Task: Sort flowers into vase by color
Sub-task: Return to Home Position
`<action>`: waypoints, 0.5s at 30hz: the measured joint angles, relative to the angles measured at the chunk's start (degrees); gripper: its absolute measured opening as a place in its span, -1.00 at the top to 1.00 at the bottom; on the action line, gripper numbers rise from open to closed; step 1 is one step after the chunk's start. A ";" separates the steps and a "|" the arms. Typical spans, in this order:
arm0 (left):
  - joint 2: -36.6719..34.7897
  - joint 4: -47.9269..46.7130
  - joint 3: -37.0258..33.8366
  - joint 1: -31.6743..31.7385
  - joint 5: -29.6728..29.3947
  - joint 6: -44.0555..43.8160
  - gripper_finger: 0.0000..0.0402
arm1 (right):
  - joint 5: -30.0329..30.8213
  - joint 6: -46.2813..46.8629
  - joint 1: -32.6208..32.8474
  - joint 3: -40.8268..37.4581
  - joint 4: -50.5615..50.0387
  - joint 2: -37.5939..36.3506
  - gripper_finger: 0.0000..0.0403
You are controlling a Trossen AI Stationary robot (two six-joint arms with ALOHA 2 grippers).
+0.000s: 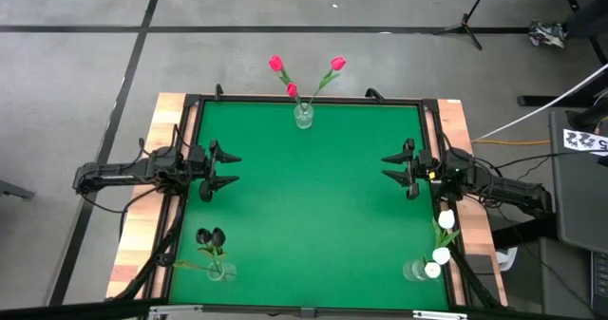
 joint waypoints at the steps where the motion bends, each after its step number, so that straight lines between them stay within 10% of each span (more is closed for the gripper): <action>1: 0.00 -0.02 0.00 0.00 0.00 -0.08 -0.46 | 0.00 -0.01 0.00 0.02 -0.02 -0.02 0.09; 15: 0.00 -0.01 0.00 0.00 0.00 -0.07 -0.46 | 0.00 -0.01 0.00 0.00 -0.01 -0.02 0.09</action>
